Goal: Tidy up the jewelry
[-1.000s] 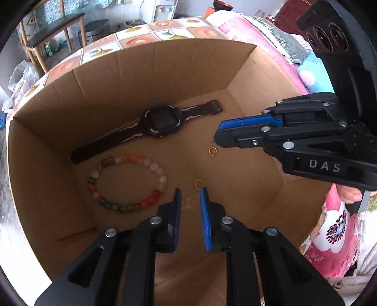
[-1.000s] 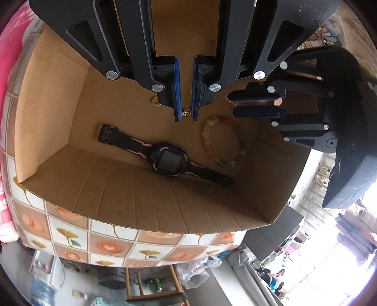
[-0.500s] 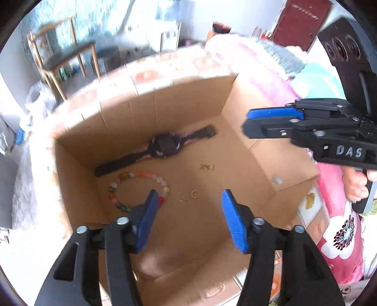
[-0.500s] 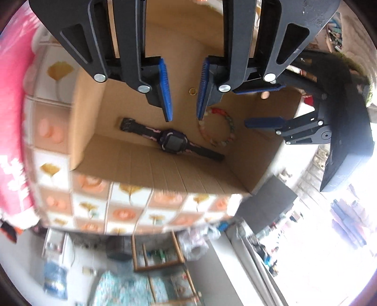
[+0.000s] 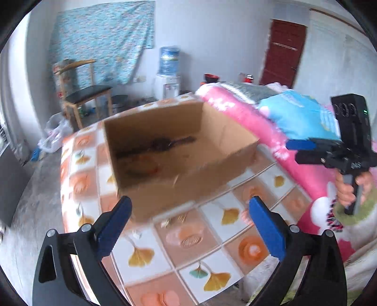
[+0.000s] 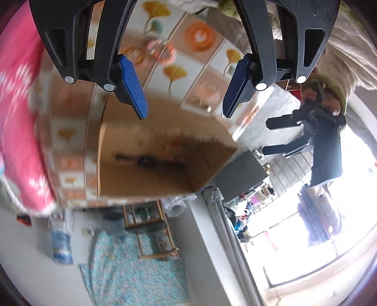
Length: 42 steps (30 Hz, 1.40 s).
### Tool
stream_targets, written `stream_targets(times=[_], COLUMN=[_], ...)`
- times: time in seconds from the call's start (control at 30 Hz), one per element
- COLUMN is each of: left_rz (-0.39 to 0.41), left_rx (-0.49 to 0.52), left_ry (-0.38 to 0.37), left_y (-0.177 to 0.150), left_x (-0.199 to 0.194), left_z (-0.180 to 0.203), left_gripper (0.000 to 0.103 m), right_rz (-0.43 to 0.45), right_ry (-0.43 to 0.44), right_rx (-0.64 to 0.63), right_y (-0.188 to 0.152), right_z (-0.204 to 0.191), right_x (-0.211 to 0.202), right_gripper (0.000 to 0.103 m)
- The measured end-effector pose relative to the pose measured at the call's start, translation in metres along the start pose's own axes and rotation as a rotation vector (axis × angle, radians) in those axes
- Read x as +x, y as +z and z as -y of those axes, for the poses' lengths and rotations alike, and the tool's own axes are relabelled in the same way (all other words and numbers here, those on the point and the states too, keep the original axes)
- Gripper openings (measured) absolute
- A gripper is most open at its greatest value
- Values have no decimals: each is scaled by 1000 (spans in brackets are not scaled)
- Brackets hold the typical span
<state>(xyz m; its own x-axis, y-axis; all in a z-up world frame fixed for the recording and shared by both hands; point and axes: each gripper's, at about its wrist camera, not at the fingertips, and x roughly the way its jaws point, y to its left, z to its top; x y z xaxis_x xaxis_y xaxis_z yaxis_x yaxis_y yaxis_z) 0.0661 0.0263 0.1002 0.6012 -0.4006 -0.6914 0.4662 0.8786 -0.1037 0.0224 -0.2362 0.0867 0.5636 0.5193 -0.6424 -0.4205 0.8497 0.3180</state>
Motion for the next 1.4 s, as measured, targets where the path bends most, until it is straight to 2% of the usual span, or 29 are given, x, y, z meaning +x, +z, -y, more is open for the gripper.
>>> stream_targets(times=[0.13, 0.27, 0.47, 0.57, 0.63, 0.7, 0.77, 0.83, 1.0, 1.1, 1.27, 1.4], left_rz=[-10, -11, -38, -20, -4, 3, -6, -25, -94, -115, -120, -132], left_rx=[-64, -32, 39, 15, -31, -54, -67, -67, -36, -30, -17, -10], left_ry=[69, 144, 196, 199, 205, 208, 211, 203, 189, 180, 170, 165], left_y=[-34, -55, -67, -69, -69, -69, -68, -69, -70, -71, -70, -69], left_x=[26, 51, 84, 87, 86, 83, 84, 88, 104, 110, 111, 110], left_z=[-4, -6, -12, -27, -45, -57, -69, -75, -78, -79, -79, -80], left_gripper=[97, 97, 97, 97, 96, 89, 81, 67, 49, 40, 34, 22], right_rz=[-21, -43, -114, -134, -141, -151, -160, -164, -171, -178, -197, -209], right_ry=[-45, -70, -75, -44, -28, -13, -4, -15, -33, -50, -54, -51], right_rx=[-16, -69, -87, -56, -46, -48, -62, -84, -138, -179, -211, -231], right_y=[-19, -22, -23, -20, -20, -20, -20, -21, -22, -23, -24, -22], right_z=[-19, -37, -45, -45, -48, -54, -61, -67, -77, -84, -89, -93], right_x=[42, 85, 131, 145, 152, 163, 172, 180, 189, 193, 199, 203], right_gripper=[63, 63, 47, 37, 36, 30, 30, 28, 27, 27, 27, 27])
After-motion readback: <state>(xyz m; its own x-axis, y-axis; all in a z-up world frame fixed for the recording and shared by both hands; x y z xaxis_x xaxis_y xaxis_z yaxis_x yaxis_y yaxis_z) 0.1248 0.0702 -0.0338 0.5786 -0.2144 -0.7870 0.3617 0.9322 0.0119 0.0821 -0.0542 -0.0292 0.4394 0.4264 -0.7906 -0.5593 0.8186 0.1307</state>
